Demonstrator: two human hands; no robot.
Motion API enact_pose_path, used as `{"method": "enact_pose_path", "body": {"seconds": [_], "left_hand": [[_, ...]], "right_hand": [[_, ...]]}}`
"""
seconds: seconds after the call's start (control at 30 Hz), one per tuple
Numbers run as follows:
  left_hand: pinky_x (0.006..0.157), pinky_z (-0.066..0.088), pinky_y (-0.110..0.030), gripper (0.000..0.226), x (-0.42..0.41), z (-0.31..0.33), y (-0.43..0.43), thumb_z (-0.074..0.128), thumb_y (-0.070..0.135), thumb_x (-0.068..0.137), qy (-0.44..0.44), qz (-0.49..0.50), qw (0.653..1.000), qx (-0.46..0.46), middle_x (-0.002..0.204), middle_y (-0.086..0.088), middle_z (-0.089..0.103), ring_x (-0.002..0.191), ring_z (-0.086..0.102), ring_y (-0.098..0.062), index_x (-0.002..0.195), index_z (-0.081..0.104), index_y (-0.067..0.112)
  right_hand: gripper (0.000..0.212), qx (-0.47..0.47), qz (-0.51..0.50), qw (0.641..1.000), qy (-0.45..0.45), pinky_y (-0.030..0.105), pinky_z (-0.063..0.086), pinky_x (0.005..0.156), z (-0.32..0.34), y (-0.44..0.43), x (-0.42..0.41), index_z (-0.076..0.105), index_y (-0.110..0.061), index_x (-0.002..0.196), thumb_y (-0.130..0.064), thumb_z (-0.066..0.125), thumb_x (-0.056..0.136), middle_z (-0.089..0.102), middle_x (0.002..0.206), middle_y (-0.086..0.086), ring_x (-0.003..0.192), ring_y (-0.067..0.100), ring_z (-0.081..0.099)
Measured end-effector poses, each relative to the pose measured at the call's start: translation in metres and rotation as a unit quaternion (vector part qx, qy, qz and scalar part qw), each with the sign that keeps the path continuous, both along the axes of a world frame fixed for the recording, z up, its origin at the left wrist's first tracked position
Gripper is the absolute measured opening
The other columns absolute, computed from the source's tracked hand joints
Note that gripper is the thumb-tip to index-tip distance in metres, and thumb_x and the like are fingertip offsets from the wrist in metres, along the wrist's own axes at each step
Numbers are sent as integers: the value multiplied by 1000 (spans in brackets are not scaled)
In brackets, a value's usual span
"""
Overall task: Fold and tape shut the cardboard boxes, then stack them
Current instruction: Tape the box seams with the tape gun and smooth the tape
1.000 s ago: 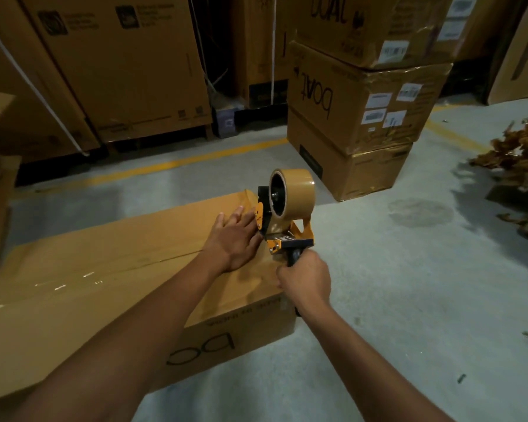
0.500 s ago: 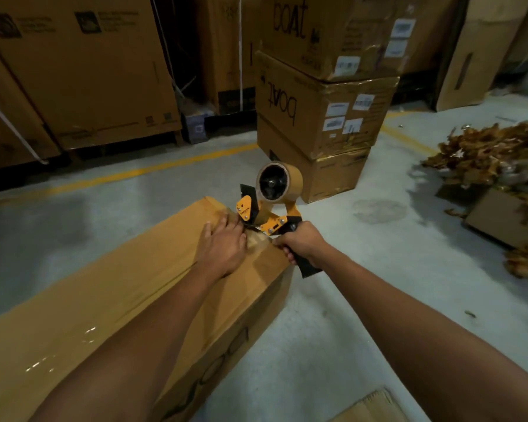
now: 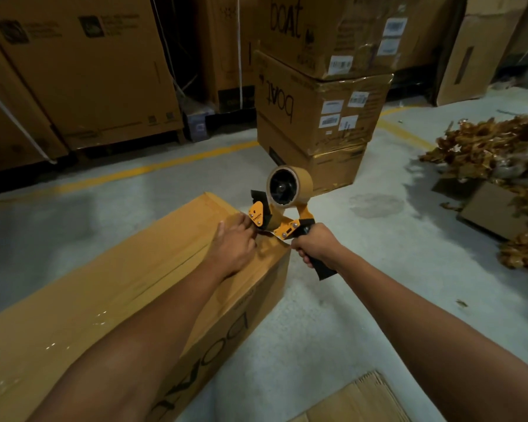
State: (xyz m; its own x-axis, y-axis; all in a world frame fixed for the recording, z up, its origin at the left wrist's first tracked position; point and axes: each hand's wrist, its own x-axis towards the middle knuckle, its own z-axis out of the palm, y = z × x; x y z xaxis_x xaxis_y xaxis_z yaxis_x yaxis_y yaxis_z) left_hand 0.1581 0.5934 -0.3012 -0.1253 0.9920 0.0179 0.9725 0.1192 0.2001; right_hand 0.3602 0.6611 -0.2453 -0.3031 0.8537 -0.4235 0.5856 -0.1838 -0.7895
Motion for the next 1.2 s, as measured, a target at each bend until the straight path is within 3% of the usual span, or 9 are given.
{"method": "enact_pose_path", "body": {"seconds": [0.33, 0.47, 0.6, 0.73, 0.87, 1.2], "left_hand": [[120, 7, -60, 54, 19, 11, -4, 26, 31, 104, -5, 44, 999, -19, 167, 3, 10, 154, 4, -18, 157, 19, 27], [120, 10, -60, 56, 50, 7, -16, 29, 38, 104, 10, -9, 1000, -23, 167, -2, 11, 154, 7, -21, 157, 18, 23], [122, -2, -57, 88, 60, -3, -30, 37, 67, 94, 16, -14, 999, -28, 163, 7, -6, 152, -3, -14, 160, 2, 19], [122, 1, -53, 81, 63, -1, -29, 45, 48, 97, 38, 8, 999, -38, 168, 2, -3, 154, -3, -16, 160, 2, 19], [119, 3, -58, 75, 69, -3, -30, 47, 35, 96, 62, 17, 997, -41, 168, 0, -4, 154, -3, -20, 160, 8, 25], [117, -2, -65, 63, 79, 1, -28, 44, 26, 100, 74, 30, 994, -70, 167, -6, -8, 153, -10, -27, 156, 17, 37]], "right_hand": [[6, -8, 7, 1000, -26, 27, 47, 47, 10, -12, 42, 61, -6, 81, -3, 63, 86, 58, 64, 9, 50, 17, 52], [1, 3, -5, 1000, -21, 28, 49, 49, 8, -20, 40, 63, -5, 86, -4, 63, 86, 59, 65, 9, 51, 18, 54], [3, -10, -8, 1000, -5, 28, 48, 47, 7, -21, 44, 62, -6, 84, -3, 64, 85, 58, 63, 9, 49, 18, 52], [10, -33, -11, 999, 0, 28, 47, 49, 2, -24, 65, 59, -7, 75, -2, 64, 83, 55, 57, 8, 45, 19, 50], [10, -28, -8, 1000, -6, 27, 47, 48, 1, -26, 73, 59, -7, 76, -2, 64, 84, 56, 57, 8, 45, 18, 50], [12, -58, 11, 998, -20, 25, 44, 44, 2, -27, 98, 58, -6, 74, -2, 63, 83, 54, 58, 10, 43, 17, 48]]}}
